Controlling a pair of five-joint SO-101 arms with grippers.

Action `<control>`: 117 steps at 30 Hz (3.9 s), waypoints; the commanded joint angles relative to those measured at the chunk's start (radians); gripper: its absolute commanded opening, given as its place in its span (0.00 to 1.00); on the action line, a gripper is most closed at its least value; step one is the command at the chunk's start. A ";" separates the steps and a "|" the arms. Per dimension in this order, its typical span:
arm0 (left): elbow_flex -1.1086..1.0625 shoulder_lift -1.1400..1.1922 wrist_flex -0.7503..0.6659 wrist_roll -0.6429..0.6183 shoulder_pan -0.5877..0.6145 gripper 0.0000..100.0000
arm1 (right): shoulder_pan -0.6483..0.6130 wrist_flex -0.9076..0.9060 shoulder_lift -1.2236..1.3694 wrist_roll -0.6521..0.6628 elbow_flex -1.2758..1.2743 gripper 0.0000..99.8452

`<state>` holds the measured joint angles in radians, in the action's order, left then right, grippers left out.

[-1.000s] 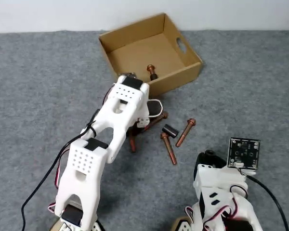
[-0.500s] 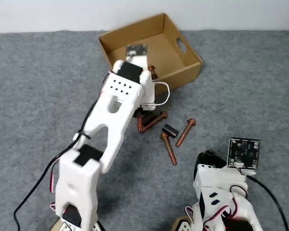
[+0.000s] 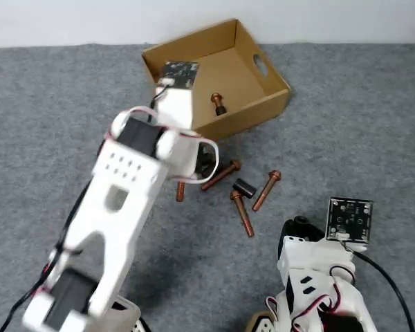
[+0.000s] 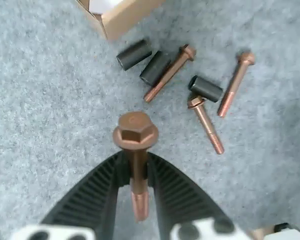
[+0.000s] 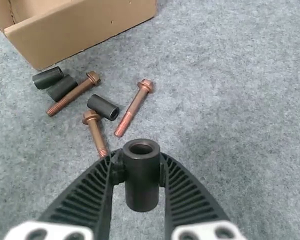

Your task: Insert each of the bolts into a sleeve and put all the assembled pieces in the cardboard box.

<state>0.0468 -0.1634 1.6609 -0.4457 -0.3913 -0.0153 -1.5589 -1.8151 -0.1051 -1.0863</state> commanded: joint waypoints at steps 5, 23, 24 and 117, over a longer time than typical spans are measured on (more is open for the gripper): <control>-0.321 -0.420 -0.236 0.012 0.002 0.00 | -0.151 0.013 -0.002 0.006 0.009 0.01; -0.714 -1.043 -0.265 0.008 -0.002 0.00 | -0.661 0.120 0.001 0.014 -0.071 0.01; -0.743 -1.082 -0.275 0.008 -0.002 0.00 | -0.661 0.120 0.001 0.014 -0.071 0.01; -1.256 -1.645 -0.391 0.048 -0.321 0.17 | -0.779 0.509 0.001 0.404 -0.129 0.01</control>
<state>-1.2083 -1.8113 1.2298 -0.4196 -0.7012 -0.8055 -1.0833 -1.8059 0.2923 -1.2306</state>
